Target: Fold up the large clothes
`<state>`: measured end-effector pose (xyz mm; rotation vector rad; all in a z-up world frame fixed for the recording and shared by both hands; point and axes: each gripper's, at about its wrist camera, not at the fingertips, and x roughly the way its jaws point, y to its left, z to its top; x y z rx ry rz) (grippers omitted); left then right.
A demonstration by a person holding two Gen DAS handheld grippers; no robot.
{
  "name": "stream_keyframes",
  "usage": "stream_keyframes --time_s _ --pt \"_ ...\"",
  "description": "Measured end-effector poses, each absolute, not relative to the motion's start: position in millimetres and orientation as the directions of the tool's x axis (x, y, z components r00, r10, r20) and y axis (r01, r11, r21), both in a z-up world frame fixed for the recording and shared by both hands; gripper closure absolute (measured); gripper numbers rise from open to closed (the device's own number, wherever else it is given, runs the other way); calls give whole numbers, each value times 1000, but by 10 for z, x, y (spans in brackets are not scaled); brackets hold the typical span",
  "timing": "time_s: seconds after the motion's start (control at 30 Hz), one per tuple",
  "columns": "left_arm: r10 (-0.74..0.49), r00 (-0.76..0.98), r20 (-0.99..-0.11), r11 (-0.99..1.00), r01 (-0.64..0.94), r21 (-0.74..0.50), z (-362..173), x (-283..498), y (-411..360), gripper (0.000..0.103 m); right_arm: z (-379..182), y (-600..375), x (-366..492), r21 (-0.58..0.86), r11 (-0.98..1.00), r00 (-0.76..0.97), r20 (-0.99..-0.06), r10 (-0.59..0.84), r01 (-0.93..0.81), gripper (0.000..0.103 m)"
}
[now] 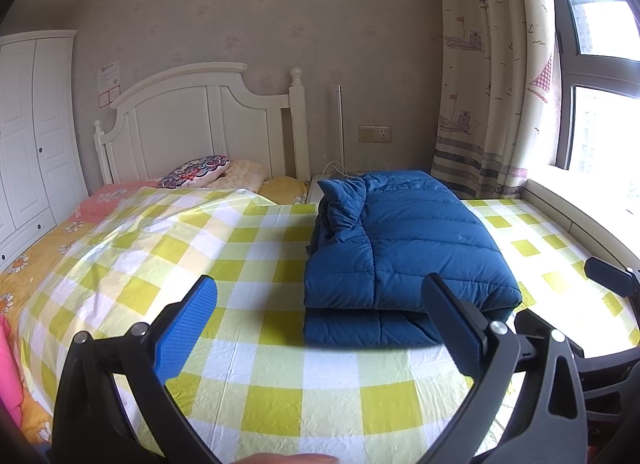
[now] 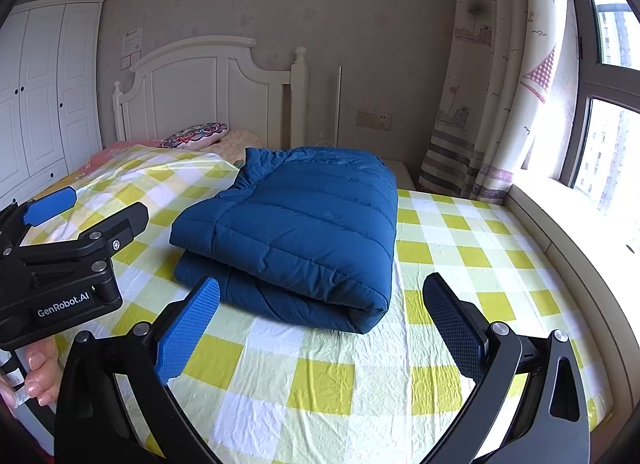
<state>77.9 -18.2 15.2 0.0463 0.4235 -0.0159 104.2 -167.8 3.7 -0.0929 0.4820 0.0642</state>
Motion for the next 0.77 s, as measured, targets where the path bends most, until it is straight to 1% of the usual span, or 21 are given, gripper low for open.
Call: stream_keyframes --time_s 0.27,0.37,0.43,0.5,0.57,0.67,0.73,0.77 --pt "-4 919 -395 999 20 38 195 747 -158 2 -3 -1668 1049 -72 994 878 -476 43 -88 5" --pt "10 927 -374 999 8 45 221 722 -164 2 -4 -1666 1050 -75 993 877 -478 44 -90 5" --pt "15 939 -343 998 5 58 220 689 -187 2 -23 -1672 1053 -74 993 875 -483 43 -89 5" --pt "8 940 -341 997 17 70 205 714 -202 2 -57 -1693 1069 -72 994 870 -491 42 -88 5" --pt "-2 930 -366 997 31 73 174 815 -163 2 -103 -1732 1107 -72 993 863 -503 43 -92 5" --pt "-23 891 -453 998 44 36 70 1118 116 2 -138 -1963 1216 -58 995 852 -523 34 -76 5" --pt "14 862 -507 1000 -23 -11 -41 1384 523 2 -107 -2285 1297 -20 999 852 -523 14 -28 5" --pt "42 850 -526 998 -65 -25 -90 1477 695 2 -77 -2566 1350 9 1000 852 -523 -19 28 5"
